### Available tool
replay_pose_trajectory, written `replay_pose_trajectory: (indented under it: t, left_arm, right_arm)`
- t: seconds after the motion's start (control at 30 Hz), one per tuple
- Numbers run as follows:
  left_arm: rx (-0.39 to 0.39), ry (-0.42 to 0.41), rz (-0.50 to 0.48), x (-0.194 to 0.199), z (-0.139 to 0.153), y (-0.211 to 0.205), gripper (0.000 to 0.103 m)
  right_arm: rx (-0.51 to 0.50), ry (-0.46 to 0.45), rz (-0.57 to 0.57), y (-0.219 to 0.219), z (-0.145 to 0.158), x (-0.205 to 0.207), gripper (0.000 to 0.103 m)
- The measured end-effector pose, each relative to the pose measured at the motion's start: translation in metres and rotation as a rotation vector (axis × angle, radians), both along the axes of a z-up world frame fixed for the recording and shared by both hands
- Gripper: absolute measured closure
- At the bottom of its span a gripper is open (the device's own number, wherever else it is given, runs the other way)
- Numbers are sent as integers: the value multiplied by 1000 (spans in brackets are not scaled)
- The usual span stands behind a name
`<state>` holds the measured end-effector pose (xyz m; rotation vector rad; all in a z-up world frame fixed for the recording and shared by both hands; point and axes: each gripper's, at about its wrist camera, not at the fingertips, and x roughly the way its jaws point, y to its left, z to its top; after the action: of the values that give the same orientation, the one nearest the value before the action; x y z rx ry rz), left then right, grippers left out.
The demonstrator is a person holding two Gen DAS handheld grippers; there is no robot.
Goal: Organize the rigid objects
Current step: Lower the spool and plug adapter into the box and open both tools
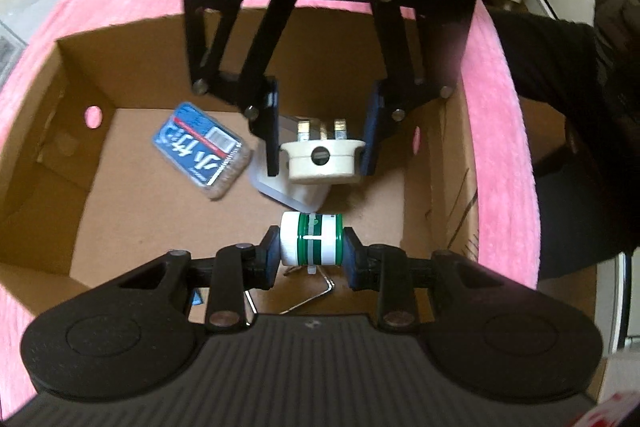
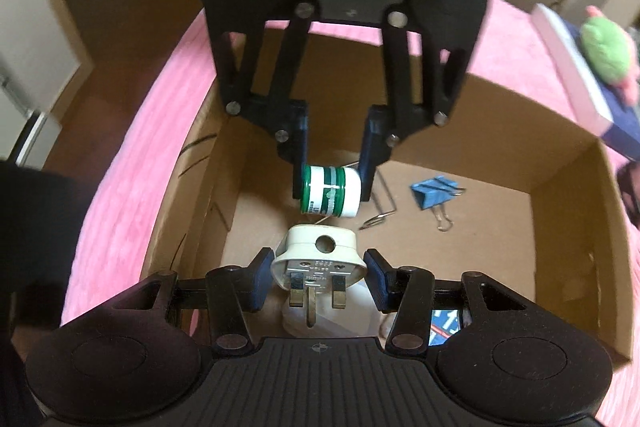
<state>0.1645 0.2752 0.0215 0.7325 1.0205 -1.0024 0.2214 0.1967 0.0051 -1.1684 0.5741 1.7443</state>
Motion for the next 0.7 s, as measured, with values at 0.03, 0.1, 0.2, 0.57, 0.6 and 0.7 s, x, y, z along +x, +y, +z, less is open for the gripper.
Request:
replay_pose_trajectory:
  t: [0.03, 0.1, 0.2, 0.57, 0.6, 0.7]
  left_arm:
    - [5, 9, -11, 1, -2, -1, 76]
    - [22, 26, -40, 0, -7, -4, 76]
    - [32, 47, -64, 3, -11, -5, 76]
    - [76, 112, -123, 8, -23, -15, 76]
    - [80, 112, -125, 8, -25, -14, 76]
    - [86, 121, -122, 9, -29, -13, 76]
  right_arm:
    - [-8, -9, 10, 2, -2, 0, 57]
    - [-27, -22, 30, 5, -6, 1, 57]
    - [-49, -40, 65, 9, -10, 0, 57]
    - [-103, -34, 117, 24, -14, -2, 57]
    - [-103, -28, 115, 25, -16, -1, 57]
    - [-103, -22, 112, 28, -20, -2, 57]
